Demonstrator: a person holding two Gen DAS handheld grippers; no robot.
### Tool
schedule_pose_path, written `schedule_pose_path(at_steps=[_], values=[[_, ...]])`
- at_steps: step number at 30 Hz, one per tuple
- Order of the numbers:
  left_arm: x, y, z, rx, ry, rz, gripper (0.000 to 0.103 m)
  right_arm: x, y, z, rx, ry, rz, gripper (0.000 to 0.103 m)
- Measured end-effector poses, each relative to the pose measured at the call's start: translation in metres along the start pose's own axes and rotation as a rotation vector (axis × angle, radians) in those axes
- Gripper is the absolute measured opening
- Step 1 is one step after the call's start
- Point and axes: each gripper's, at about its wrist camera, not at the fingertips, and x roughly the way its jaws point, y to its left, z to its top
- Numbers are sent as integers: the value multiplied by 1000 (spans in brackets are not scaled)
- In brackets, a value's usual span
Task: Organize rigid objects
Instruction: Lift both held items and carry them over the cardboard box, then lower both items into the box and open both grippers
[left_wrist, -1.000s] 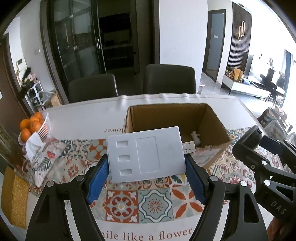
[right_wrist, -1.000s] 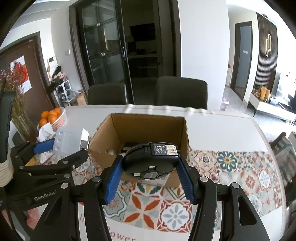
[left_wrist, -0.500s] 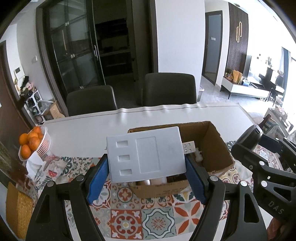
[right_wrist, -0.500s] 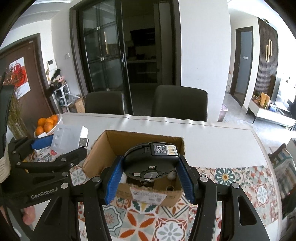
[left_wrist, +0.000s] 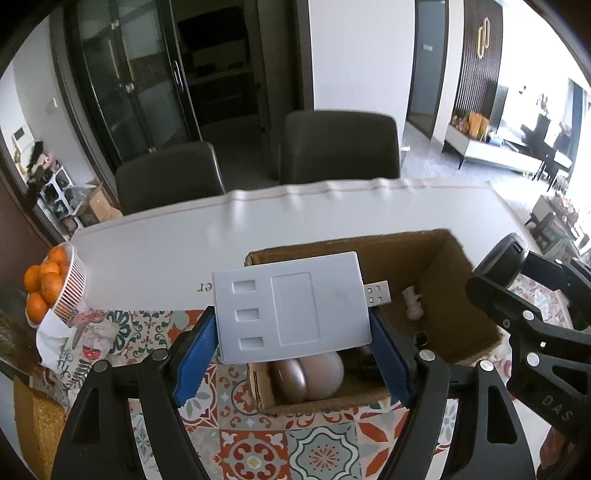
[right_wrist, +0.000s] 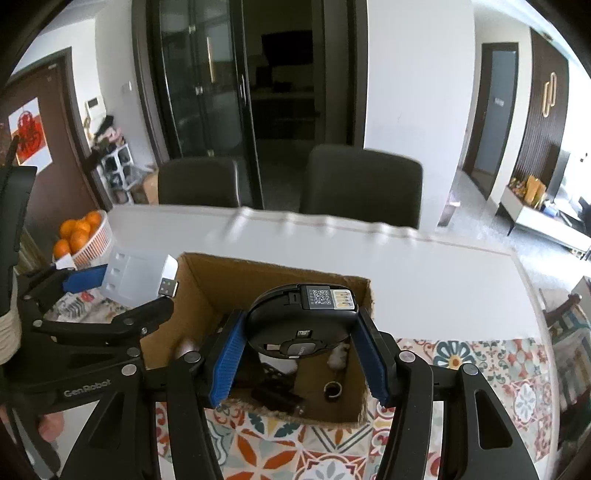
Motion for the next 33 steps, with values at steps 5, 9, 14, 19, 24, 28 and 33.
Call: schedule_pose_path(at_steps=[5,9,14,19,24,28,33], values=[[27,1,1,5,79,-18,78,43,-9,1,15,123,66,58],[45,1,2,10,130,-23,78,67,-10,-1,-1,193,79,58],[60,-4,2,54,158,0,79,88,-7,-4,-53,269,93,58],[64,-8,5,102,176,24,79,101,-9,-5,-84,331,107,58],[67,-12,6,130,181,49,79,99,-9,-2,-103,333,92,58],[64,-12,7,128,176,43,81,99,-10,-2,-100,336,94,58],[60,-10,7,125,169,63,86,100,-10,-1,-91,346,97,58]])
